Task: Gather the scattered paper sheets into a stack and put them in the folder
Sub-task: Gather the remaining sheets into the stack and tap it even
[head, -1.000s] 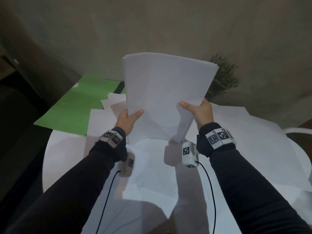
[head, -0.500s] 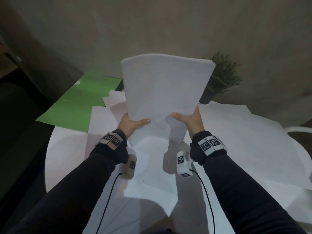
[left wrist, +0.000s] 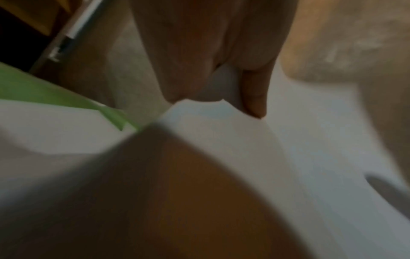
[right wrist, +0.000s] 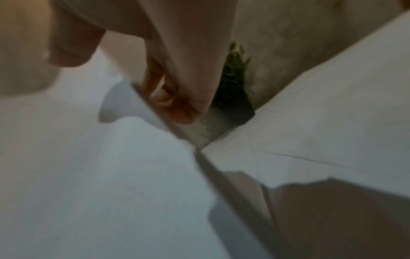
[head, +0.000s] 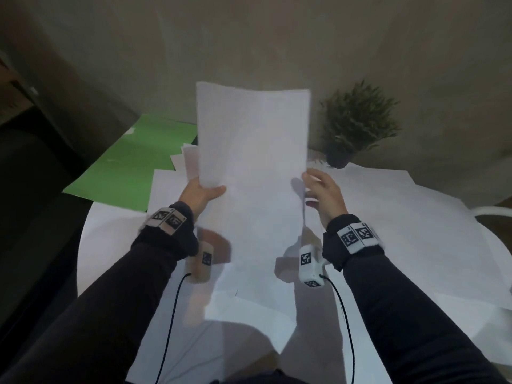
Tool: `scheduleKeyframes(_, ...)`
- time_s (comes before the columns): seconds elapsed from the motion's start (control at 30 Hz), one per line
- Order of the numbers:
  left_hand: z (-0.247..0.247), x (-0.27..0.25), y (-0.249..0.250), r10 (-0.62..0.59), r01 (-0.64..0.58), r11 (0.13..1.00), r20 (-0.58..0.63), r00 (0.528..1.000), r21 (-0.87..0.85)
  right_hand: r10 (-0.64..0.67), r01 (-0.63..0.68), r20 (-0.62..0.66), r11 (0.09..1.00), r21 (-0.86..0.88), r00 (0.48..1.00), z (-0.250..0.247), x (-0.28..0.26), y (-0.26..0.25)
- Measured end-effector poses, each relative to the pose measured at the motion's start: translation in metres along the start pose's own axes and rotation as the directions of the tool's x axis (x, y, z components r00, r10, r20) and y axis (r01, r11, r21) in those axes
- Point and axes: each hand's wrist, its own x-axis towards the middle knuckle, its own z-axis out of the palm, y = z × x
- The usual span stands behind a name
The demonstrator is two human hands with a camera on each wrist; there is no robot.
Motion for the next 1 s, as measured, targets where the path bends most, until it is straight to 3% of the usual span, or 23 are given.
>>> scheduleKeyframes(0.07,-0.016,0.007,-0.016,-0.079,0.084,0.989,-0.048,0.996,0.122,0.164,-0.174,-0.147,0.983,-0.059,0.975,-0.015,0.01,0.022)
scheduleKeyframes(0.13,-0.03,0.01,-0.037,-0.187,0.201,0.962,-0.089,0.978,0.186,0.303,-0.353,-0.212,0.899,-0.26,0.929,-0.024,0.017,0.048)
scheduleKeyframes(0.27,-0.045,0.003,-0.073,-0.336,0.361,0.831,-0.134,0.932,0.424,0.37,-0.397,-0.155,0.786,-0.474,0.916,-0.002,0.001,0.078)
scheduleKeyframes(0.5,-0.05,0.005,-0.088,-0.396,0.411,0.863,-0.109,0.912,0.293,0.416,-0.465,-0.248,0.864,-0.194,0.875,0.035,-0.022,0.084)
scheduleKeyframes(0.57,-0.052,0.004,-0.091,-0.411,0.419,0.873,-0.083,0.908,0.248,0.423,-0.471,-0.222,0.844,-0.258,0.879,0.038,-0.027,0.077)
scheduleKeyframes(0.7,-0.057,0.004,-0.1,-0.413,0.413,0.885,-0.049,0.91,0.214,0.294,-0.353,-0.197,0.818,-0.454,0.935,0.046,-0.035,0.069)
scheduleKeyframes(0.8,-0.059,0.009,-0.099,-0.385,0.381,0.906,-0.014,0.923,0.186,0.106,-0.229,-0.257,0.825,-0.517,0.961,0.039,-0.036,0.053)
scheduleKeyframes(0.87,-0.06,0.011,-0.097,-0.376,0.368,0.903,-0.007,0.927,0.224,-0.027,-0.147,-0.306,0.835,-0.53,0.952,0.031,-0.037,0.03)
scheduleKeyframes(1.0,-0.06,0.014,-0.101,-0.386,0.371,0.893,0.009,0.923,0.257,-0.327,0.101,-0.284,0.796,-0.596,0.901,0.028,-0.035,-0.018)
